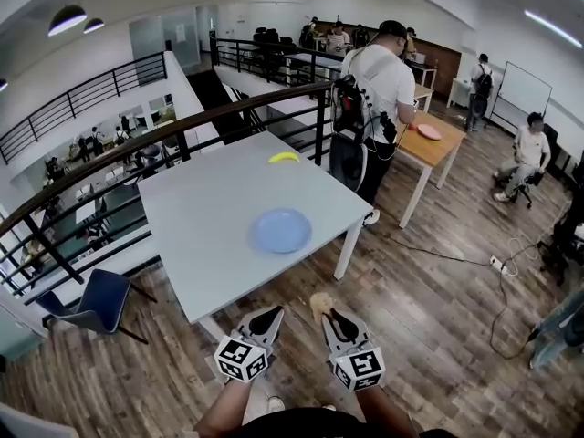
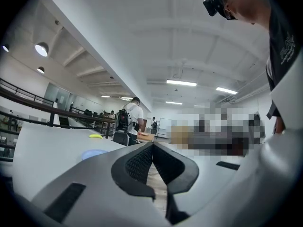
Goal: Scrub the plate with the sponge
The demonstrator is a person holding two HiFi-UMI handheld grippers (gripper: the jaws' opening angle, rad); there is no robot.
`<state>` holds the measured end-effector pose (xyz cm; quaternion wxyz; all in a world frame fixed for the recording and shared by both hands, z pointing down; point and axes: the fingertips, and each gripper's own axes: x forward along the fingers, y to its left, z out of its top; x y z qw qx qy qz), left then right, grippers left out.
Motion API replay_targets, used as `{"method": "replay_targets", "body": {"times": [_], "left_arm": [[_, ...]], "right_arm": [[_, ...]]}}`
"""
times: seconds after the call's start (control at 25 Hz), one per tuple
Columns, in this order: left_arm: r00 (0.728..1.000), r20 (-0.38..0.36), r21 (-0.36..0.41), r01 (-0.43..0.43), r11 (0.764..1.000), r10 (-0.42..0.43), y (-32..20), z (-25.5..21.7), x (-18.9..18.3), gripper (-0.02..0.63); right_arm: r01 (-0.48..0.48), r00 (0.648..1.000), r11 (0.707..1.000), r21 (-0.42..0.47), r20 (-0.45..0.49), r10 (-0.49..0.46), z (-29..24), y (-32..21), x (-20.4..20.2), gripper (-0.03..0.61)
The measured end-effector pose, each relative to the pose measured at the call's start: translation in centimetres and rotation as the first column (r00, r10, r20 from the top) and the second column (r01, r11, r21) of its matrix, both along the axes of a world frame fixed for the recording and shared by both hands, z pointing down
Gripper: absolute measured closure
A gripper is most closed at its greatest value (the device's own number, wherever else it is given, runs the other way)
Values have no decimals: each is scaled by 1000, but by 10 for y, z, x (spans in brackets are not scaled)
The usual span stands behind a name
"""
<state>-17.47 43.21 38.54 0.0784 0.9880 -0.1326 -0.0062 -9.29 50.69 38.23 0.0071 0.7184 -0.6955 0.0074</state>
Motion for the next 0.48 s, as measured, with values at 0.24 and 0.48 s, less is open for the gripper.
{"method": "replay_targets", "body": {"times": [0.24, 0.48], "left_arm": [[1000, 0, -4, 1, 1000, -1, -12, -1, -25, 600], [1000, -4, -13, -12, 1000, 12, -12, 13, -28, 600]], "right_arm": [[27, 999, 1000, 12, 30, -27, -6, -12, -30, 511], [23, 1000, 1000, -3, 6, -23, 3, -13, -36, 511]]}}
